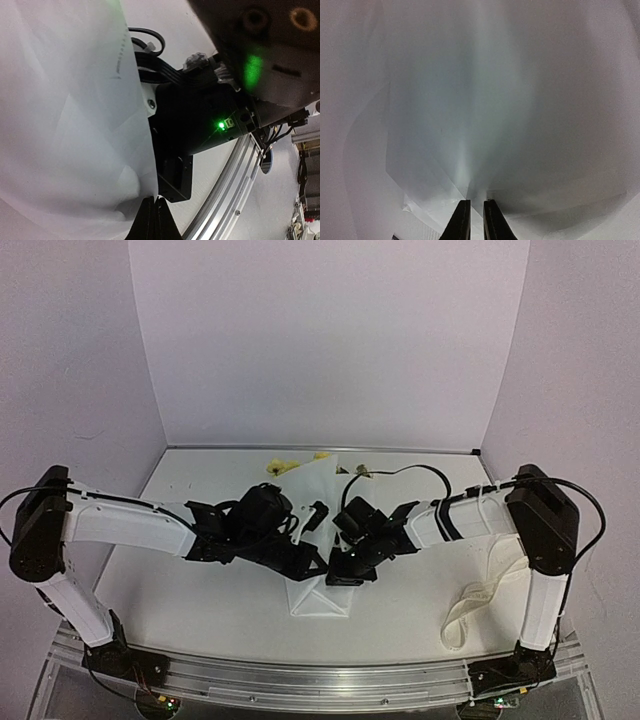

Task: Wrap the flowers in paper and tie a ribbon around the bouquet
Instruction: Fold the 2/3-folded wrapping paper at the center of the board.

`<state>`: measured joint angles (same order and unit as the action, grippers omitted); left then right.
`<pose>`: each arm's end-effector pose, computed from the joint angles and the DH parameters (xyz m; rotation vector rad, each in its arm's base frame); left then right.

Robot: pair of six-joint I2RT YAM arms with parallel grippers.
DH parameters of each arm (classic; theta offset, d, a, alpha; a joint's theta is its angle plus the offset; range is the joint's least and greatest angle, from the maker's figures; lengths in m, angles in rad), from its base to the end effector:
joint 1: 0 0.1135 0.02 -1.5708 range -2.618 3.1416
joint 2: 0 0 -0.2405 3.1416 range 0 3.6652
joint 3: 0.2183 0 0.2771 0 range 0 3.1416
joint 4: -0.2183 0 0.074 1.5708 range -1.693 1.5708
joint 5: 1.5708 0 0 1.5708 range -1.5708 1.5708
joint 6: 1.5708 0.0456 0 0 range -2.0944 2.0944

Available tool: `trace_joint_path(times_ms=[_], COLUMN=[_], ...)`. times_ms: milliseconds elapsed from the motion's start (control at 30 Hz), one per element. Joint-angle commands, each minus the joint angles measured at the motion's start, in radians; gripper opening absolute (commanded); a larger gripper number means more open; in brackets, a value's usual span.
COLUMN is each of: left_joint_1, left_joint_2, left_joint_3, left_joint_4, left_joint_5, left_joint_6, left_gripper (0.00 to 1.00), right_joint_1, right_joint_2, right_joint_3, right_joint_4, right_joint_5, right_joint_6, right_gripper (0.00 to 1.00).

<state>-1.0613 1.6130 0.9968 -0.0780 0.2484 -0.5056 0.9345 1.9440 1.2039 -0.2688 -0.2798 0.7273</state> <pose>0.1738 -0.3341 0.1708 0.8218 2.3508 -1.0422 0.2339 0.3378 0.0996 -0.4078 2.8082 0.8735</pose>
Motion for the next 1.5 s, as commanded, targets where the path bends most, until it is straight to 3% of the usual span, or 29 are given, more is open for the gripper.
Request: trace_joint_path(times_ms=[0, 433, 767, 967, 1167, 1267, 1367, 1467], left_joint_1=[-0.008, -0.008, -0.007, -0.007, -0.006, -0.006, -0.006, -0.006], left_joint_2=[0.066, 0.175, 0.249, 0.282, 0.303, 0.305, 0.305, 0.305], left_joint_3=[0.082, 0.159, 0.224, 0.257, 0.285, 0.292, 0.295, 0.295], left_joint_4=[-0.029, -0.035, -0.061, -0.074, -0.096, -0.1, -0.109, -0.113], left_joint_5=[0.082, 0.089, 0.087, 0.093, 0.095, 0.098, 0.094, 0.094], left_joint_6=[0.094, 0.125, 0.136, 0.143, 0.157, 0.162, 0.165, 0.166], left_gripper=[0.0, 0.0, 0.0, 0.0, 0.0, 0.0, 0.0, 0.0], right_joint_1=[-0.015, -0.045, -0.169, -0.217, -0.232, -0.245, -0.252, -0.266], right_joint_2=[-0.095, -0.35, -0.52, -0.486, -0.384, -0.308, -0.239, -0.183], right_joint_3=[-0.066, -0.271, -0.324, -0.24, -0.143, -0.089, -0.044, -0.008], right_joint_4=[0.041, 0.048, 0.049, 0.054, 0.069, 0.075, 0.083, 0.085], right_joint_5=[0.027, 0.107, 0.039, -0.004, -0.026, -0.046, -0.057, -0.062], right_joint_6=[0.034, 0.017, 0.044, 0.041, 0.053, 0.081, 0.101, 0.121], right_gripper=[0.1, 0.16, 0.51, 0.62, 0.63, 0.59, 0.48, 0.3])
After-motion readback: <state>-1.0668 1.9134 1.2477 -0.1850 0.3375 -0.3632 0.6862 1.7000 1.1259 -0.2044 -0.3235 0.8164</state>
